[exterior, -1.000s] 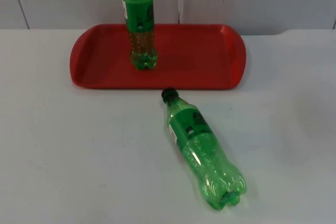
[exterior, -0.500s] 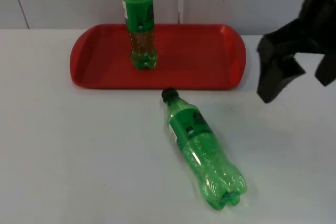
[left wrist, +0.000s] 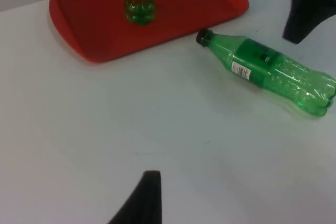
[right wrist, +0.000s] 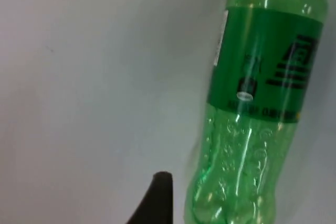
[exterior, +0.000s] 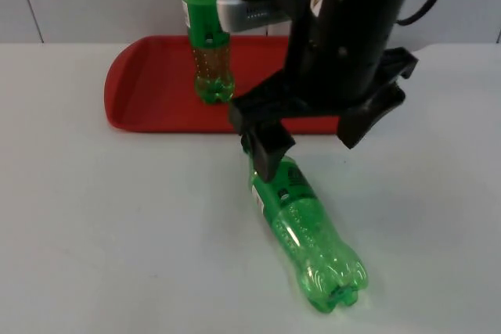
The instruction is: Place the bottle upright on the tray.
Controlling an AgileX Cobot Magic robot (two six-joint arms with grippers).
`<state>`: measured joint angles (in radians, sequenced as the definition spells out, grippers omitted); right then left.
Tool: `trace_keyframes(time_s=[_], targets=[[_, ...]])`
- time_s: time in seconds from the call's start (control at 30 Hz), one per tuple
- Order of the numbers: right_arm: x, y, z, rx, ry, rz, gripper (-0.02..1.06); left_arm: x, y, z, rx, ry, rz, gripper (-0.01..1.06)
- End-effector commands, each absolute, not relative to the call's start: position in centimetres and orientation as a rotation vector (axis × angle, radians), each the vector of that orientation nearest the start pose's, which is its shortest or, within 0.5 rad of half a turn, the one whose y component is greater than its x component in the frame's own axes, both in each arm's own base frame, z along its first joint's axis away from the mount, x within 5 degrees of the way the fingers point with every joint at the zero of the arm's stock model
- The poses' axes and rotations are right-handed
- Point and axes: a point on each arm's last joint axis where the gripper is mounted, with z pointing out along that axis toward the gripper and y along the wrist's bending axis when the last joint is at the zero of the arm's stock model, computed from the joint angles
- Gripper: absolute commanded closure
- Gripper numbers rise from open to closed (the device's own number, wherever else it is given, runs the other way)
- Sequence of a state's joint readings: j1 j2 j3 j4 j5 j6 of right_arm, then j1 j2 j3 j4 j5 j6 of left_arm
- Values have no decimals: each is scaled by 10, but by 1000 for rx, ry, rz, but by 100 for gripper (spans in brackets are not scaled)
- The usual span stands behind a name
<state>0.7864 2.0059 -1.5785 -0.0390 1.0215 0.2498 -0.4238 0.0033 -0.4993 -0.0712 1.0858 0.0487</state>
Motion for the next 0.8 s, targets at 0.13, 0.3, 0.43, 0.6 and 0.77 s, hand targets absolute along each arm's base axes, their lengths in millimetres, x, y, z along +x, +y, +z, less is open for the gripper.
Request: trace_keyframes(time_s=[0.13,0.3,0.43,0.6,0.77], targets=[[312,300,199,-688,2825,-4,21,-7,-3,275,494,2017,-316,0],[322,305,189,-610,2770,12,21,-7,-3,275,494,2017,-314,0],[325,307,184,-580,2763,15,21,-7,-3,275,494,2017,-314,0],[328,309,173,-581,2772,14,21,-7,-3,275,494,2017,-314,0],[335,316,156,-577,2780,14,21,-7,-3,275,494,2017,-314,0]])
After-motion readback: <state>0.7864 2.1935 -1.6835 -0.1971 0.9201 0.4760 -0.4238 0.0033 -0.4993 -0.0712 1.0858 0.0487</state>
